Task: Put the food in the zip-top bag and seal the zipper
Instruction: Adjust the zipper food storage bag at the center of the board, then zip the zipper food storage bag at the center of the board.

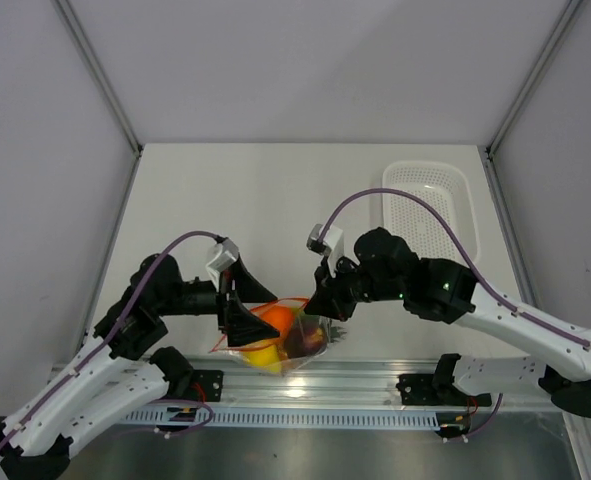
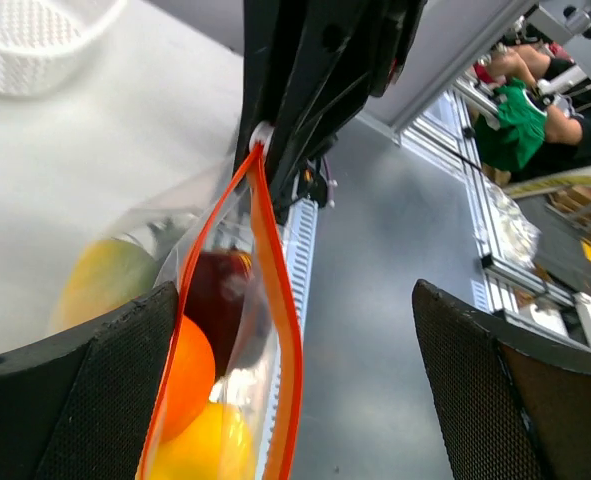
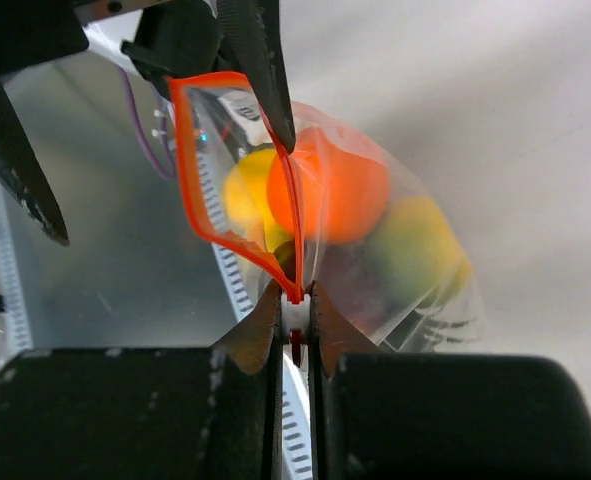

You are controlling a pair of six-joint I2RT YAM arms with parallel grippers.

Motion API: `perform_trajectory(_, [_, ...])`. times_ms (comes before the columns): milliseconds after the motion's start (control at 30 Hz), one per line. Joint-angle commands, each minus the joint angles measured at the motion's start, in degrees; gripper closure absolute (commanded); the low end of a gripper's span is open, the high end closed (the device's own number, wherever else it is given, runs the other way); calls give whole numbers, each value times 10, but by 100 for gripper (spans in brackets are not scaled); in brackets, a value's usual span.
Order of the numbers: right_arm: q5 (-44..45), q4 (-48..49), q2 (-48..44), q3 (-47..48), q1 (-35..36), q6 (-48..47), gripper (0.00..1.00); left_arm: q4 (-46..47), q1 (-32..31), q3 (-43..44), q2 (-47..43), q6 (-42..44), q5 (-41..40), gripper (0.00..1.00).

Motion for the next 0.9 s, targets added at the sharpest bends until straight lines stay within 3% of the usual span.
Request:
perform_trajectory(0, [5,2,12,60,6,80,100,44,-11,-5,-26,23,-54,0])
perform_trajectory(233, [32,-37,40,122,24,123,100,75,-81,-1,-62,67,-184,1])
perform_trajectory(533, [29,-45,43,123,40,122,100,71,-178,21,-7,163,-283,1])
perform_trajectory(700, [24,-60,43,128,55,109,100,83,-183,20,10,207,-277,1])
perform_trajectory(867, [17,-83,34,120,68,94,100,91,-183,14,10,236,-202,1])
